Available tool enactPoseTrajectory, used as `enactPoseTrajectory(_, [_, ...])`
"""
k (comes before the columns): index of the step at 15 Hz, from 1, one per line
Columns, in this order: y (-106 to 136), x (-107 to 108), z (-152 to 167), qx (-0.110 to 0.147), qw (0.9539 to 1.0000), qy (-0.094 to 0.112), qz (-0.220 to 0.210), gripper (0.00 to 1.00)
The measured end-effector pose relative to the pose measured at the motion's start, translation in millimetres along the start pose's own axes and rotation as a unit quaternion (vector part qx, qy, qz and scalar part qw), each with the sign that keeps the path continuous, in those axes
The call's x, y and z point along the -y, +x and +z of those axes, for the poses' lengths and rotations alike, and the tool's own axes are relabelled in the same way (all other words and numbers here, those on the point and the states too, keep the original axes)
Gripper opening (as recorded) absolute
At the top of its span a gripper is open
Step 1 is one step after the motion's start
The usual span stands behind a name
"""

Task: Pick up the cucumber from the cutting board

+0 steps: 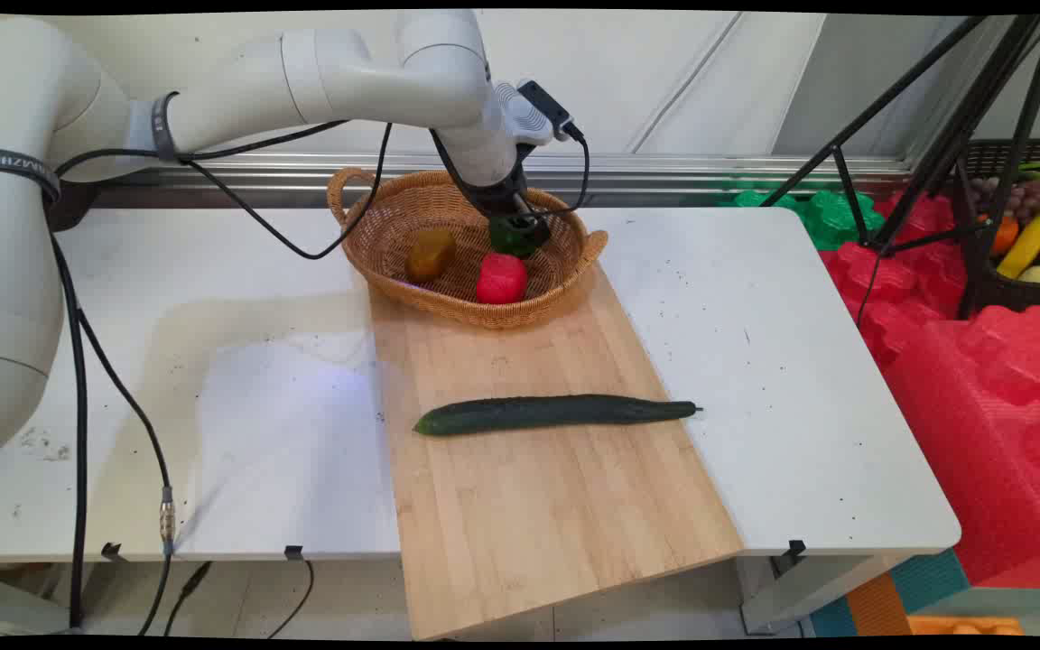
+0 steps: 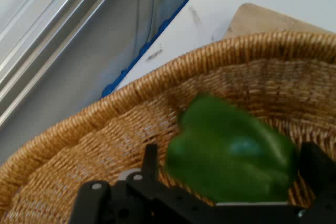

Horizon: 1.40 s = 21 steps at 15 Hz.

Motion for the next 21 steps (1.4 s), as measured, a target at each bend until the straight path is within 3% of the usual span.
enactPoseTrajectory(10, [-4.4, 3.1, -42.8, -0.058, 0.9978, -0.004, 0.032, 1.00])
enactPoseTrajectory(16, [-16.7, 19.5, -97.0, -0.111, 0.9908, -0.024, 0.073, 1.00])
enactPoseTrajectory(21, [-34.3, 34.3, -136.4, -0.146, 0.9829, -0.054, 0.098, 1.00])
